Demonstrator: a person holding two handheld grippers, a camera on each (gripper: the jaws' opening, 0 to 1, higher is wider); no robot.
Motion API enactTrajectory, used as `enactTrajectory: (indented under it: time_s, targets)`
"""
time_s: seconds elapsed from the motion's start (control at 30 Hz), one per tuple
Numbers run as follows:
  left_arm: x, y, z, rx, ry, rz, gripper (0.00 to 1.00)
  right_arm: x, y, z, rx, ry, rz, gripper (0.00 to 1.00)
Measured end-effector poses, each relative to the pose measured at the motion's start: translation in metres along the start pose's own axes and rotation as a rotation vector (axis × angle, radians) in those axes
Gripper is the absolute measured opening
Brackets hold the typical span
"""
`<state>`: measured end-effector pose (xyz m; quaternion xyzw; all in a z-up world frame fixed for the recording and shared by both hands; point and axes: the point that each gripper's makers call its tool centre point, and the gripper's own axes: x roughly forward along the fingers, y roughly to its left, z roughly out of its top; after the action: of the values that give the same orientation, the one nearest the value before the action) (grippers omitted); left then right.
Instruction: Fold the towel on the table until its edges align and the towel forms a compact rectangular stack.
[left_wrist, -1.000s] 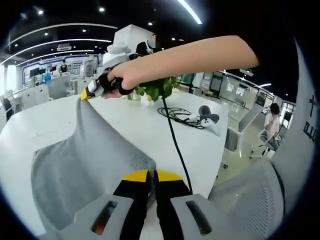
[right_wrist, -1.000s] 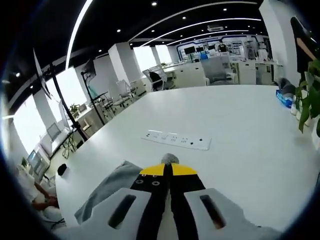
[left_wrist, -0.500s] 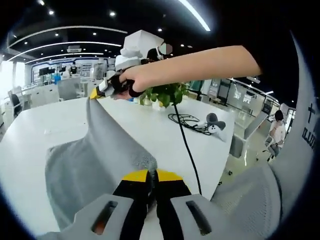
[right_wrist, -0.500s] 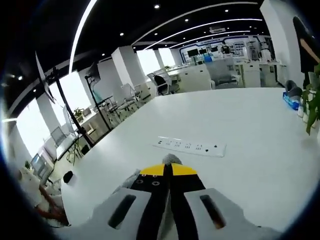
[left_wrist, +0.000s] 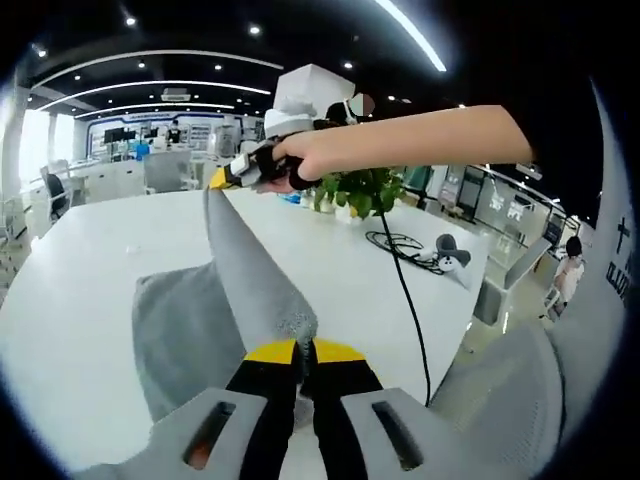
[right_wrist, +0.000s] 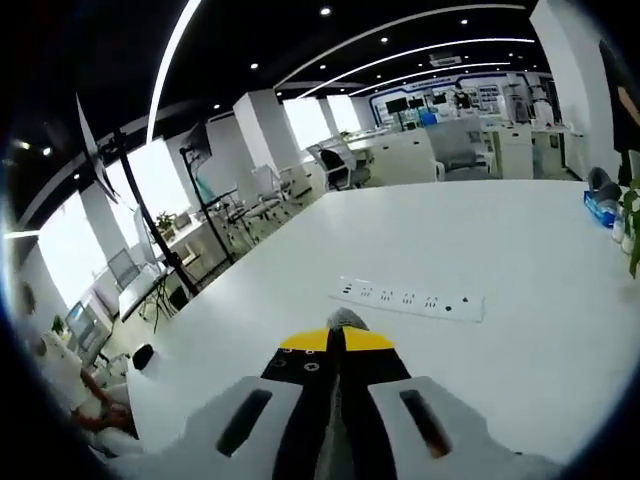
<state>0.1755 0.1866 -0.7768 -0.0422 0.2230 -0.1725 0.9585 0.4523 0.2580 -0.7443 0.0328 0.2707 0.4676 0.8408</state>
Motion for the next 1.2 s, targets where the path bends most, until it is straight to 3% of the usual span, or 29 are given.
enactTrajectory:
  time_s: [0.67,0.87,1.2]
  targets:
    - [-0.025,0.046,-0.039,-0.142,0.054,0.156,0.05,0.041,0.038,-0.018,-0.042,0.055,0.041,0.00]
    - [-0.032,0.065,-0.054,-0.201,0.064,0.208,0.05,0.061,0.045,-0.031,-0.054,0.081,0.045,0.00]
    - [-0.034,0.089,-0.081,-0.274,0.096,0.236,0.05,0.095,0.050,-0.058,-0.080,0.143,0.045,0.00]
